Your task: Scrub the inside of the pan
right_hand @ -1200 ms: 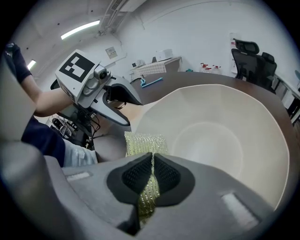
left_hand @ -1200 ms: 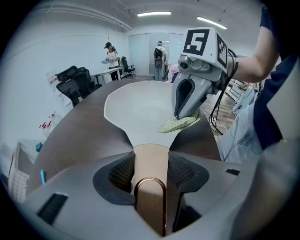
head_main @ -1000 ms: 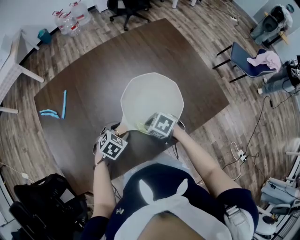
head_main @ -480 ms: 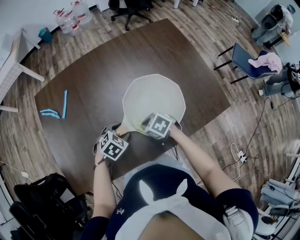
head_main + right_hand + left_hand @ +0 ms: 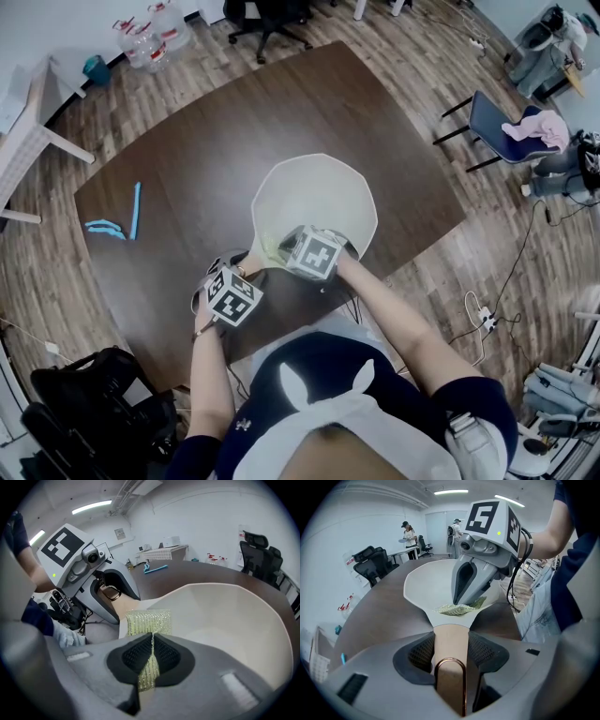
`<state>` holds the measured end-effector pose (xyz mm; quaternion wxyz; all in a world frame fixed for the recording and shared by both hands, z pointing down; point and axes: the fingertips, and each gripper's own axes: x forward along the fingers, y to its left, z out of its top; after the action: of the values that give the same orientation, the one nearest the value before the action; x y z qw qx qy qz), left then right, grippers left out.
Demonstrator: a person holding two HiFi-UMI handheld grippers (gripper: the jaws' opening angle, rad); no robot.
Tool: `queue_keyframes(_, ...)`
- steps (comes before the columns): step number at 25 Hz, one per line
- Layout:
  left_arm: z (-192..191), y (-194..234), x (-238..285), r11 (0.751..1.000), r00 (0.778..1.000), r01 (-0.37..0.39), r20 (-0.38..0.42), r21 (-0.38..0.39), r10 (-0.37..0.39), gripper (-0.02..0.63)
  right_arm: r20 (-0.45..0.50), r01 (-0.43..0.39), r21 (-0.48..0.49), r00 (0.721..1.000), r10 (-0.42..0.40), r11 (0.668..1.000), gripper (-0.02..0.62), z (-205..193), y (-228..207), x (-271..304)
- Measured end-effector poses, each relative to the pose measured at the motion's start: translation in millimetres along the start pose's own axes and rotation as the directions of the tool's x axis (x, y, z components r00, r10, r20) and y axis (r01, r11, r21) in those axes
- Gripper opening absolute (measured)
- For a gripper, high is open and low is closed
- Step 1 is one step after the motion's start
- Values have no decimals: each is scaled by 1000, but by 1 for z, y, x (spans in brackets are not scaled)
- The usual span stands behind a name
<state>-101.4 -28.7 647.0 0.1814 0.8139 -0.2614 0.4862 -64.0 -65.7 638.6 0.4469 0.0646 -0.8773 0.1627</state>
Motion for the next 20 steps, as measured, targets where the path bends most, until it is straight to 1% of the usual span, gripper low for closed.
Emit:
queue_keyframes(4, 0, 1, 0, 1000, 1000, 1, -5, 6, -1, 225, 5, 37, -87, 999, -37, 995, 9, 10, -4, 3)
queue_keyframes(15, 2, 0, 1, 1000, 1000, 4, -5, 15, -4, 225, 14, 69, -158, 998, -68, 985, 9, 17, -14, 9)
queue_keyframes(20, -1, 1, 1, 1000, 1000, 3, -7, 19, -3, 225, 31, 108, -186, 994, -103, 977, 9, 23, -20, 16)
